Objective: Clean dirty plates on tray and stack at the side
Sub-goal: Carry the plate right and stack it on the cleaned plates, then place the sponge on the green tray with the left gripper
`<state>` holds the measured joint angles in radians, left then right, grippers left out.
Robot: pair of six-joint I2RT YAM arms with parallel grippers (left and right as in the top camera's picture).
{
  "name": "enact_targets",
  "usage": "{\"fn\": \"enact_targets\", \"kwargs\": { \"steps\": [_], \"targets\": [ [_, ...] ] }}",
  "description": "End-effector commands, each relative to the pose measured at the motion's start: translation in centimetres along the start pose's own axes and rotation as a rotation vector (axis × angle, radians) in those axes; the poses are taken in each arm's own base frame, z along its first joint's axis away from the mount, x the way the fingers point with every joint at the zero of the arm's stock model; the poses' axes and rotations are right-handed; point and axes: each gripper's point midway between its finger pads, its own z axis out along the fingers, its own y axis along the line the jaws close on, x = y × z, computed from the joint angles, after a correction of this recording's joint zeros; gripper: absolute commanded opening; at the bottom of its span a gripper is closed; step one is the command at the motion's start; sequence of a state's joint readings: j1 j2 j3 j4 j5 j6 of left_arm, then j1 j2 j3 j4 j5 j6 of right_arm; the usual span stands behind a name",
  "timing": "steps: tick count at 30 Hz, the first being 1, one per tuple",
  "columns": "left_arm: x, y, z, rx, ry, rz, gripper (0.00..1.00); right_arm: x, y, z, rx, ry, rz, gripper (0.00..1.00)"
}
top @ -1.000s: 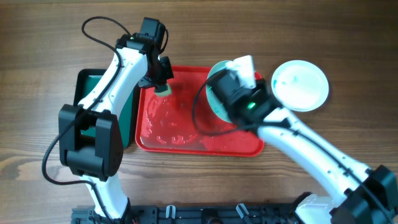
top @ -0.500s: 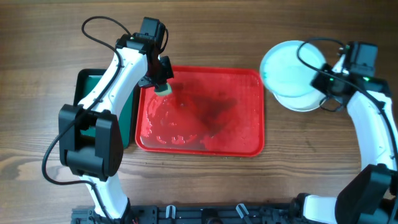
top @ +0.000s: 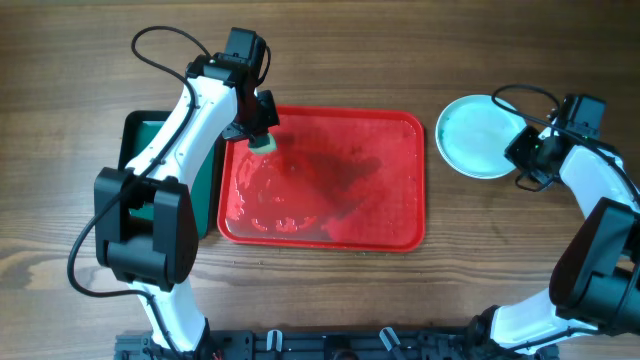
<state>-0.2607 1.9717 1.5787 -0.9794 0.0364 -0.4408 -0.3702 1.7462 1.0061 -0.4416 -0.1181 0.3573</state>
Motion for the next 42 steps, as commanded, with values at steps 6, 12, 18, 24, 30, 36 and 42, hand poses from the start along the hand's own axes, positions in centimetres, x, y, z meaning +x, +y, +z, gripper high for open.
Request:
{"fn": "enact_targets", "kwargs": {
  "steps": [6, 12, 18, 24, 30, 36, 42],
  "targets": [
    [-1.0, 5.0, -4.1, -0.044, -0.04, -0.114, 0.04, -0.3, 5.5, -5.0, -0.161, -0.005, -0.159, 0.72],
    [0.8, 13.9, -7.5, -0.265, 0.019, -0.136, 0.04, 2.3, 10.9, -8.6, -0.229, -0.021, -0.336, 0.86],
    [1.0, 18.3, -5.6, -0.323, 0.019, -0.23, 0.04, 5.7, 13.9, -8.5, -0.251, 0.035, -0.444, 0.86],
    [2.1, 19.5, -1.0, -0.317, 0.002, -0.247, 0.05, 6.8, 14.9, -8.6, -0.251, 0.042, -0.486, 0.87],
    [2.9, 19.8, 1.2, -0.316, -0.016, -0.262, 0.36, 7.2, 14.6, -8.5, -0.243, 0.057, -0.488, 0.87],
    [0.5, 19.0, -2.4, -0.29, -0.091, -0.27, 1.0, 6.5, 15.1, -9.9, -0.25, 0.041, -0.519, 0.87],
    [-3.7, 15.0, -14.1, -0.118, -0.338, -0.253, 1.0, 3.7, 16.9, -18.2, -0.302, -0.093, -0.543, 0.87]
  ]
}}
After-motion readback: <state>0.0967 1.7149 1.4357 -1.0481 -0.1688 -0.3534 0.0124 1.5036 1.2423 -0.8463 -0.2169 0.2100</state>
